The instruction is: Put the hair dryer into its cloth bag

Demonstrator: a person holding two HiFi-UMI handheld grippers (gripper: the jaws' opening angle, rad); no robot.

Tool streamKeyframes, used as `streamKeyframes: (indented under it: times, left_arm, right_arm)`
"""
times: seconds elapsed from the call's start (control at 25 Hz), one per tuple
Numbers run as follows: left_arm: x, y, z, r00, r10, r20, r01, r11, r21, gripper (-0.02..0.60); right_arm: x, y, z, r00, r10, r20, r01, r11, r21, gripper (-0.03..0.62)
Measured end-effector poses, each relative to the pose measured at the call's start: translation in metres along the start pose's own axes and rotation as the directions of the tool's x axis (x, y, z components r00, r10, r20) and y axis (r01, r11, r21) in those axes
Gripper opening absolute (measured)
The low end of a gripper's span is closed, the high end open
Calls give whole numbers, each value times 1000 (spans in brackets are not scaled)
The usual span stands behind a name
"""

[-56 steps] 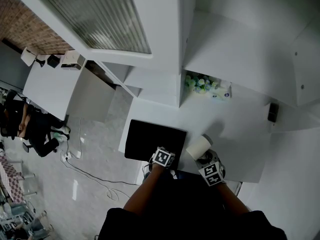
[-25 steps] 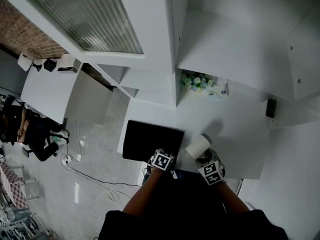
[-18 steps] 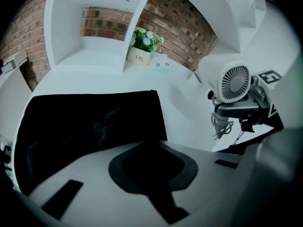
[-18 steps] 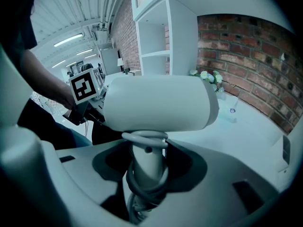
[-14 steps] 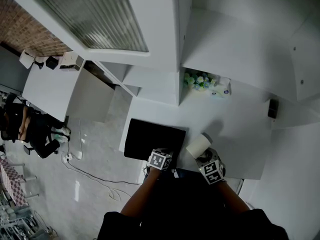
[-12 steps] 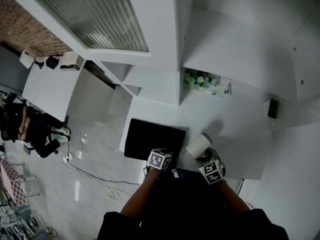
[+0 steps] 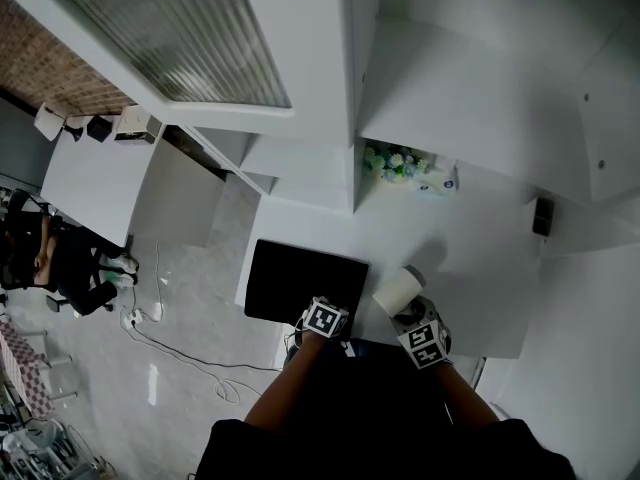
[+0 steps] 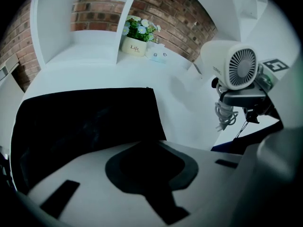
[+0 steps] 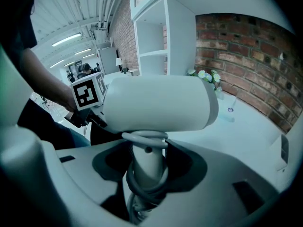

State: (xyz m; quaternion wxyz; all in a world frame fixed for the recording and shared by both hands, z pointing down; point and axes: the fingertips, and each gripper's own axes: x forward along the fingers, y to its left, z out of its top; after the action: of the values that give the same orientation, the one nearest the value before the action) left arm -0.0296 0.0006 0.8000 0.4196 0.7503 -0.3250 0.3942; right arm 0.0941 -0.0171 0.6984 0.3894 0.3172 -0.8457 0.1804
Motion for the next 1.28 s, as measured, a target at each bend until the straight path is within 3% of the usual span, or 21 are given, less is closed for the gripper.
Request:
streamKeyframes:
  times: [0.28, 0.52, 0.64, 0.96, 1.12, 1.28]
  left_arm:
    - [1, -1, 17, 999, 39, 23, -40, 999, 23, 87]
    - [9, -8, 51, 995, 46, 92, -42, 998, -51, 122]
    - [12, -6, 63, 992, 89, 90, -86, 995, -41, 130]
    - [26, 2, 83, 985, 143, 101, -137, 989, -59, 130]
    - [31, 6, 81, 984, 161, 71, -156, 985, -67, 129]
    - [26, 5, 87, 984, 149, 97, -141, 986, -86, 65]
  right_arm:
    - [-1, -11, 0, 1000, -13, 8, 13, 1000, 7, 216]
    - [-2, -16, -2, 1000, -15, 18, 15, 1000, 22, 216]
    - [-4, -24, -4, 1000, -24, 16, 23, 999, 24, 216]
    - [-9, -42, -8, 999, -43, 19, 42, 998, 46, 216]
    - [-10, -45, -12, 999, -42, 15, 41, 997, 61, 216]
    - [-8, -47, -16, 999, -42, 14, 41, 997, 63, 216]
